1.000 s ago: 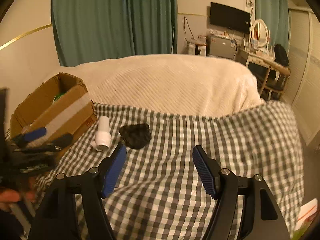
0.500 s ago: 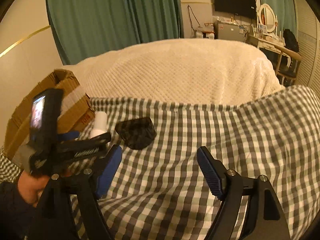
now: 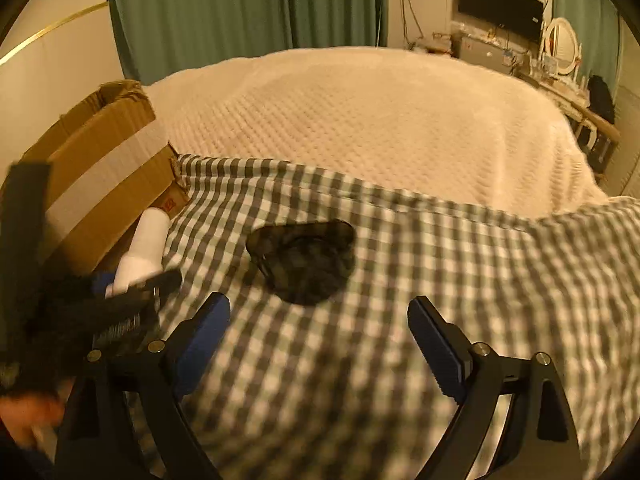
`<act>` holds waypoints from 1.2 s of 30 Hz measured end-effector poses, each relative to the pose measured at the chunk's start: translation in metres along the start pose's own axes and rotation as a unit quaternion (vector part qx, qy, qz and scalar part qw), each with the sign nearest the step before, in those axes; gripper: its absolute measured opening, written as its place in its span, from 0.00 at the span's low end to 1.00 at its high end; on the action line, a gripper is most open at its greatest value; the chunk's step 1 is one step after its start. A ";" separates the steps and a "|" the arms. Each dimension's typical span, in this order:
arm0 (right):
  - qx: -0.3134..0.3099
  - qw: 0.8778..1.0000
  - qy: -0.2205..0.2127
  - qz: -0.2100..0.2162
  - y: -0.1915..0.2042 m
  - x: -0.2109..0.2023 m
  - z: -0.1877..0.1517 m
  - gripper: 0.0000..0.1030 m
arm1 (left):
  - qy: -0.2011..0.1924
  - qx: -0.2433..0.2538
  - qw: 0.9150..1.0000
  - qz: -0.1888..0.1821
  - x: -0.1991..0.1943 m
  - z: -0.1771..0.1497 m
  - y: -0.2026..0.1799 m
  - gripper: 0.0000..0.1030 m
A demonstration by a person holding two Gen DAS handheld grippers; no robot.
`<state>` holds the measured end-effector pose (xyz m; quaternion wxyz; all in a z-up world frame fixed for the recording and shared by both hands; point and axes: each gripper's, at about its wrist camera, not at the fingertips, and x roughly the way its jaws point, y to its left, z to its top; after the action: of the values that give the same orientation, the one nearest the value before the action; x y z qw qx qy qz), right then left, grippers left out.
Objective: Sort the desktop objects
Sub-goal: 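Grasp the white handheld device with left tool while right tool grasps black plastic case, then carry device and black case over the cardboard box and open both tools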
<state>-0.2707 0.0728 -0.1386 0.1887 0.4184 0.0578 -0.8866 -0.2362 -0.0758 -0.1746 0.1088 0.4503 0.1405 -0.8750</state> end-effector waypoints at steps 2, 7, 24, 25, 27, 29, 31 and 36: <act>-0.003 1.000 0.008 0.001 0.001 0.012 0.006 0.88 | 0.001 0.000 1.000 0.000 -0.001 0.003 0.000 0.48; 0.014 0.999 0.029 0.011 -0.001 0.034 0.015 0.88 | 0.000 0.003 1.000 0.002 0.004 0.002 -0.002 0.48; 0.014 1.000 0.009 -0.016 -0.003 -0.029 -0.006 0.75 | -0.020 0.033 0.996 -0.075 -0.030 -0.001 -0.030 0.48; 0.017 1.000 0.004 -0.017 -0.004 -0.038 -0.007 0.75 | -0.030 0.041 0.995 -0.084 -0.042 -0.003 -0.035 0.48; 0.021 1.000 -0.015 -0.016 -0.005 -0.067 -0.005 0.75 | -0.049 0.055 0.992 -0.101 -0.066 -0.004 -0.041 0.48; 0.019 0.999 -0.039 -0.013 -0.003 -0.098 0.002 0.75 | -0.081 0.064 0.988 -0.119 -0.097 -0.002 -0.044 0.48; 0.015 0.998 -0.068 -0.009 0.006 -0.129 0.014 0.75 | -0.122 0.066 0.982 -0.125 -0.136 0.004 -0.037 0.48; -0.018 0.990 -0.131 0.046 0.053 -0.191 0.051 0.75 | -0.206 0.018 0.974 -0.092 -0.214 0.033 0.016 0.48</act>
<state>-0.1761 0.0649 0.0432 0.2430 0.2976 0.0294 -0.9228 -0.1341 -0.0883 0.0171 0.0461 0.2469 0.1404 -0.9577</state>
